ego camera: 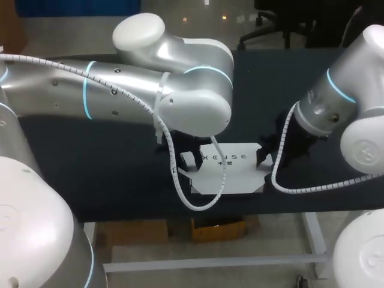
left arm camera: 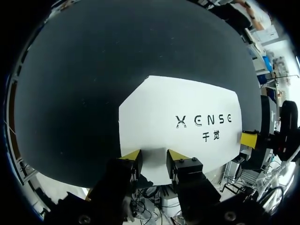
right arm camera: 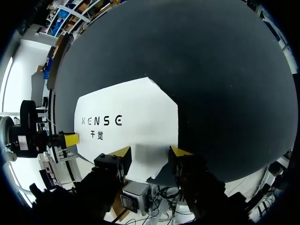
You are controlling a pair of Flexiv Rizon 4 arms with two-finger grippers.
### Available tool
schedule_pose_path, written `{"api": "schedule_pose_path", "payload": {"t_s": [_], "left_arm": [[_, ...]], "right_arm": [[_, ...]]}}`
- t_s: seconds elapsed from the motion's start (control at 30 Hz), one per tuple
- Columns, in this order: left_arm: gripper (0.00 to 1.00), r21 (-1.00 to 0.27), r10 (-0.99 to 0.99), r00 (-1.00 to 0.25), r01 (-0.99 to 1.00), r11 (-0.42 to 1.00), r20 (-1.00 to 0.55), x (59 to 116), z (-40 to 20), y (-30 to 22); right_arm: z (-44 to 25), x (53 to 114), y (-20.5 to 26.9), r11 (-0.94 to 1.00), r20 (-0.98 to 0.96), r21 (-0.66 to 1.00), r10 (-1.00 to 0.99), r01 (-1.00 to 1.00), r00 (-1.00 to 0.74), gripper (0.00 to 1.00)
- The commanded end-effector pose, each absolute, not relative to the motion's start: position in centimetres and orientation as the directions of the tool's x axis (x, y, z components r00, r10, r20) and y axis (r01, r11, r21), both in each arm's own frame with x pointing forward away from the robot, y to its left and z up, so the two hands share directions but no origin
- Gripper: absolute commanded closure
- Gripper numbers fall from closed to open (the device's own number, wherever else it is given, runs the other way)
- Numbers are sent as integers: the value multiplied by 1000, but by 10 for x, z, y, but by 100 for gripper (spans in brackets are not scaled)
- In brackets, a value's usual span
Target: Assemble the packaging by folding the flat box into shape, placing the metal phone stand inside, and closing the box properly
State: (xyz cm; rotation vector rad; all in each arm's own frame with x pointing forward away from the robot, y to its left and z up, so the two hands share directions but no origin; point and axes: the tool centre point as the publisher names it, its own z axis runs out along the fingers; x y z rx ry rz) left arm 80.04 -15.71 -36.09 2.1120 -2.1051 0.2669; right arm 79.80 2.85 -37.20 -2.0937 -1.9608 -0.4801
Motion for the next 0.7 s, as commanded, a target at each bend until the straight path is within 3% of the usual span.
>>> {"api": "schedule_pose_path", "payload": {"t_s": [0.03,0.7], "left_arm": [[65,-36,-972,-5,-999,-3,233,798,-364,-158],[66,-47,-958,-7,-999,-7,287,791,-369,-155]], "right_arm": [[-378,800,29,-86,398,57,916,995,57,51],[-382,804,29,-107,450,41,890,993,77,53]]}}
